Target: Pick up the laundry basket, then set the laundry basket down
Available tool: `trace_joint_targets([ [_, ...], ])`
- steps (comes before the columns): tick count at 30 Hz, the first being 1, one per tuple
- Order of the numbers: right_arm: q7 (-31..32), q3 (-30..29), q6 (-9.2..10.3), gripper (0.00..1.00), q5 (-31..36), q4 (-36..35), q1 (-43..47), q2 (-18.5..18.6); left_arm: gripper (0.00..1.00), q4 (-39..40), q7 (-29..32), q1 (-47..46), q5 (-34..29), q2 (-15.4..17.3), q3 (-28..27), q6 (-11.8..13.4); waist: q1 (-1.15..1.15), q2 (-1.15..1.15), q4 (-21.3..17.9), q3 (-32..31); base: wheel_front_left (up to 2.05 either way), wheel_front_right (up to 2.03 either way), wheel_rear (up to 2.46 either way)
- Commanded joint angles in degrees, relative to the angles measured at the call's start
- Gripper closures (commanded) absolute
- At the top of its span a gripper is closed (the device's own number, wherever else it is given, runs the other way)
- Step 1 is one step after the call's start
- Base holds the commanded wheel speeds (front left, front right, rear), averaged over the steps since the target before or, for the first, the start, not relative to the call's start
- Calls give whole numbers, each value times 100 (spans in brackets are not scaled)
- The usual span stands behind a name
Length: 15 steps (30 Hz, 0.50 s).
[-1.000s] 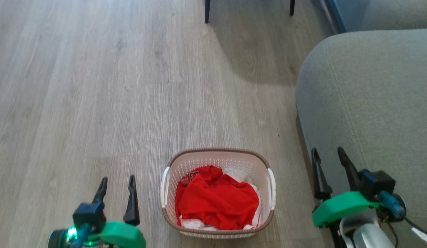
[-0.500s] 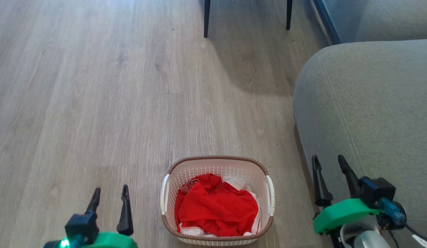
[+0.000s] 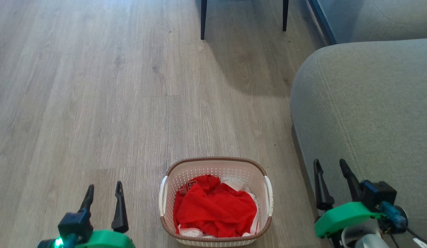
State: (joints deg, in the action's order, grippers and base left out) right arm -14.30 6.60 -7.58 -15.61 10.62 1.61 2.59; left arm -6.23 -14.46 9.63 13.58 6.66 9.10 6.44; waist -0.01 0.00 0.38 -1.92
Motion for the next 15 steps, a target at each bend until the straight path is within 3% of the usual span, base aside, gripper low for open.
trace_joint_targets([
  [1,-70,97,9,0,52,-162,-140,29,0,175,-53,-120,-58,-38,-212,-30,1,0,-2,2,0,0,0],
  [14,-70,80,9,0,31,-159,-157,29,0,121,-53,-149,-163,-116,-327,-60,1,0,-2,13,0,0,0],
  [15,0,-26,0,100,-1,-1,0,-1,100,-33,0,0,-104,-101,-85,-45,1,0,-2,13,0,0,0],
])
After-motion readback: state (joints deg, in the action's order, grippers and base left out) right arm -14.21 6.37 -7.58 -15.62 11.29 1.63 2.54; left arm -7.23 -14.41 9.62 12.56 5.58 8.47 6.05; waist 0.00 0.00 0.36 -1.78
